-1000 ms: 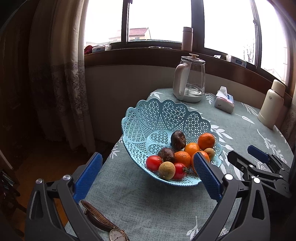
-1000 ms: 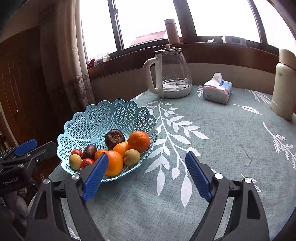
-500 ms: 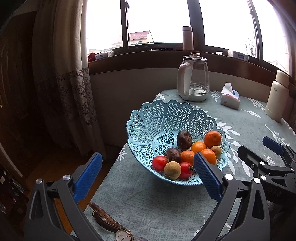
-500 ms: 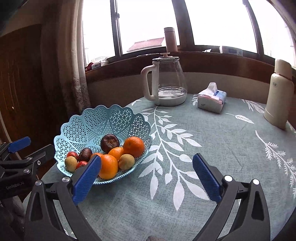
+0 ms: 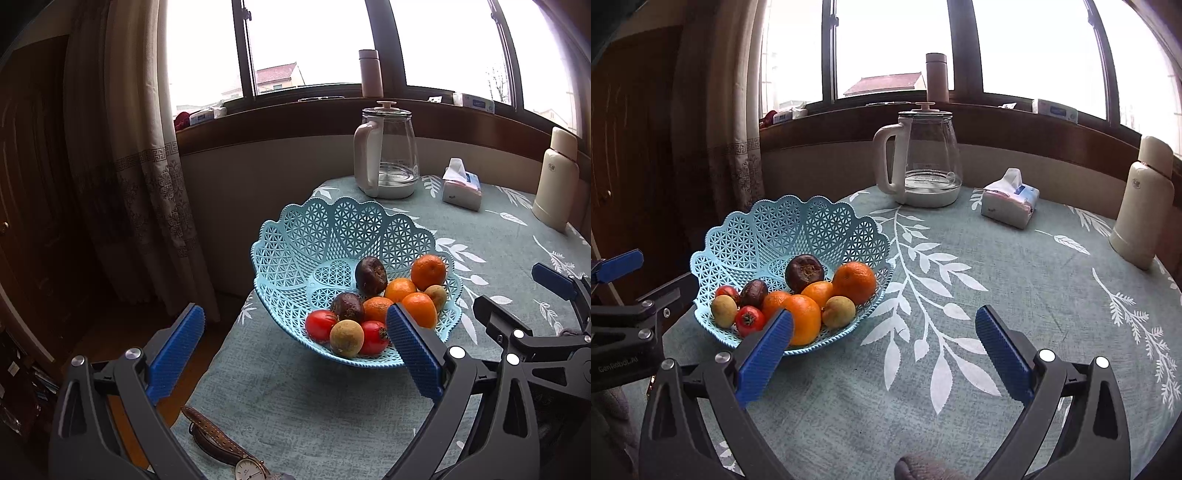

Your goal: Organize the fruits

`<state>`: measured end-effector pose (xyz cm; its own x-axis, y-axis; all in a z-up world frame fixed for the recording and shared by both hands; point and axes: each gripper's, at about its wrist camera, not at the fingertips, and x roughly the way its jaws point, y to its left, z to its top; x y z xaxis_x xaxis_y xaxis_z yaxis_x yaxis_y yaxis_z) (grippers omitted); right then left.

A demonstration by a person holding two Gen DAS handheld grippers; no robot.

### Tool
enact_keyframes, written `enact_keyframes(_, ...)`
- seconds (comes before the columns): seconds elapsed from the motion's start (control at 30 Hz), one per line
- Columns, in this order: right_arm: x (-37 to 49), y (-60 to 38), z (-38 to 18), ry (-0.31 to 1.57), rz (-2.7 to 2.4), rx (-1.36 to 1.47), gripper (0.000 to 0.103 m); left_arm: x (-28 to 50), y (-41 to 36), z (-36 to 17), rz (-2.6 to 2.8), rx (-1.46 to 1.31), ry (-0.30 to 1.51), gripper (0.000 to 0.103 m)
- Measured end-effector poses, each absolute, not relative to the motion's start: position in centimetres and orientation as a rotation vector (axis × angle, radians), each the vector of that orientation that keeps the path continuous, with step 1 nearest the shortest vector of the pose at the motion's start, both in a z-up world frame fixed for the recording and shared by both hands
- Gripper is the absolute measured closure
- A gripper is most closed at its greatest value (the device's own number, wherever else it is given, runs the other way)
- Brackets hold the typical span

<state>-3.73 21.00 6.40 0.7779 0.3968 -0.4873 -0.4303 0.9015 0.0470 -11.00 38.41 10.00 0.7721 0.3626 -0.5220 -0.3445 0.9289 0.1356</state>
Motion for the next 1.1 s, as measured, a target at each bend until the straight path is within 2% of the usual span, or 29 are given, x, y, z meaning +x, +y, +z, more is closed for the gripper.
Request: enact_keyframes(1.1, -3.83, 21.34, 6.22, 0.513, 0.435, -0.096, 0.005, -10.56, 38.20, 9.24, 0.384, 0.055, 0.594, 0.003)
